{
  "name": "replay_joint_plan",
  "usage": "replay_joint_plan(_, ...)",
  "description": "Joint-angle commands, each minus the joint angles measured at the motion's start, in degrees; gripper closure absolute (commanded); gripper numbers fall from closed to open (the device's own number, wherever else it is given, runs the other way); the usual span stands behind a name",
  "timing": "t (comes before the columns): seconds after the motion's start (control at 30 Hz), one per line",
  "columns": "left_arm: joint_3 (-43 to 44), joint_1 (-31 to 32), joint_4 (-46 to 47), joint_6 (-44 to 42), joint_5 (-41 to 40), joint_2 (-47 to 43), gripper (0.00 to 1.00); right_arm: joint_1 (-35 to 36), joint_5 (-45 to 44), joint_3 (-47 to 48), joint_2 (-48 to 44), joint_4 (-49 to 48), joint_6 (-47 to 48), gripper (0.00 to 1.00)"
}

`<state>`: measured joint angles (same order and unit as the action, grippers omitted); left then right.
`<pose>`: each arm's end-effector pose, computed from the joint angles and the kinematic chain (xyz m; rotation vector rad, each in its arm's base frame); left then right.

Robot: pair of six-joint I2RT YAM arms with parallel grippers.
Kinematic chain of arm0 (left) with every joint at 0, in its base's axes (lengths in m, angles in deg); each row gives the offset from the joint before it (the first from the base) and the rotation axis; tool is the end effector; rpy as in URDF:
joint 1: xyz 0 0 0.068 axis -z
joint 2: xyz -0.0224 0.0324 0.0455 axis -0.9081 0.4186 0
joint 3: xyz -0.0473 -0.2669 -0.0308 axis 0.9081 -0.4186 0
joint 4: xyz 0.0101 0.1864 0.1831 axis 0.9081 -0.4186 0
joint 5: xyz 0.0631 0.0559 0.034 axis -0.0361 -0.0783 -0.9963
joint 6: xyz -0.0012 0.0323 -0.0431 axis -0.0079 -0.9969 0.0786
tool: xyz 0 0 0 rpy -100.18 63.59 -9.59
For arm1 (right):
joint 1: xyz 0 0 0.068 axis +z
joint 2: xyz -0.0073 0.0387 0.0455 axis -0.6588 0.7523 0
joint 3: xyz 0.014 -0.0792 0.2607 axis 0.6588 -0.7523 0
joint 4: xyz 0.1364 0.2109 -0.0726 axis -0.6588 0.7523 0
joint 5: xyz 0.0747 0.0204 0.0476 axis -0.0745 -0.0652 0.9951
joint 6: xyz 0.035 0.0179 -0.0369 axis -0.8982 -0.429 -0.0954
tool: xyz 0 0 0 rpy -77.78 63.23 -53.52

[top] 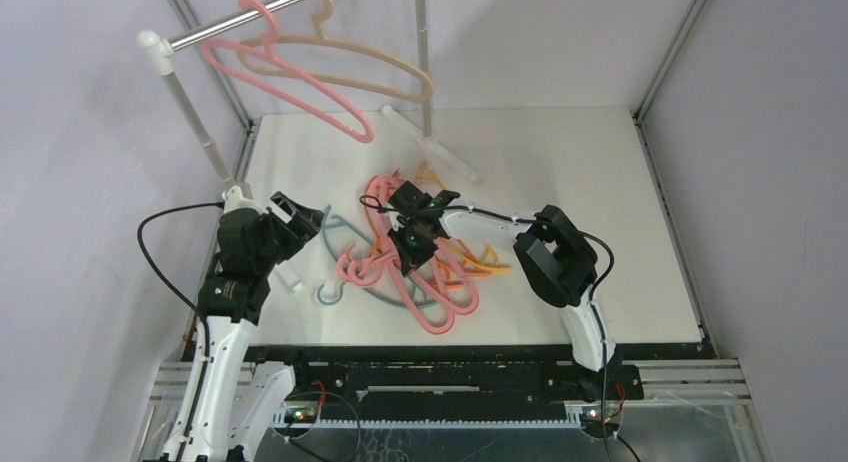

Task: Organize the hangers

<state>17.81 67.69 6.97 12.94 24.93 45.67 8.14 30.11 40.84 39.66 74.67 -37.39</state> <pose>0.1522 -0.0068 0.3127 -0.6719 1.9439 -0.4893 0.2787 0.3384 0.1727 -1.0424 2.6738 0.5949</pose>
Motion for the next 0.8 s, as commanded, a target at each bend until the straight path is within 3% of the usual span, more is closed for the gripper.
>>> replay_joint_plan(0.0,1.6,-0.5,1.3,-0.6,3.4,-0.3,0.16,-1.6,4.0,0.4,-7.1,-1.5,-1.2,0.92)
replay_joint_plan(0.2,0.0,-0.5,5.5,0.0,9.3,-2.1,0.16,-6.8,13.7,-0.3,-15.8,-3.7,-7.9,0.92)
replay_joint_plan(0.33,-1.2,-0.4,8.1,0.4,11.1,-3.4,0.15,-11.7,22.4,-3.6,-21.2,-10.9,-17.1,0.92)
replay_joint_plan(0.47,-3.5,0.5,14.5,0.0,15.8,-4.3,0.13,-15.5,32.9,-12.5,-23.8,-31.5,-36.4,0.92)
replay_joint_plan(0.6,-7.0,5.3,18.8,-1.2,15.3,-5.3,0.12,-15.3,33.9,-19.0,-22.8,-59.3,-58.0,0.94)
replay_joint_plan(0.77,-10.1,13.1,23.5,-1.7,13.7,-7.5,0.11,-13.0,32.0,-18.3,-17.5,-74.7,-72.1,0.94)
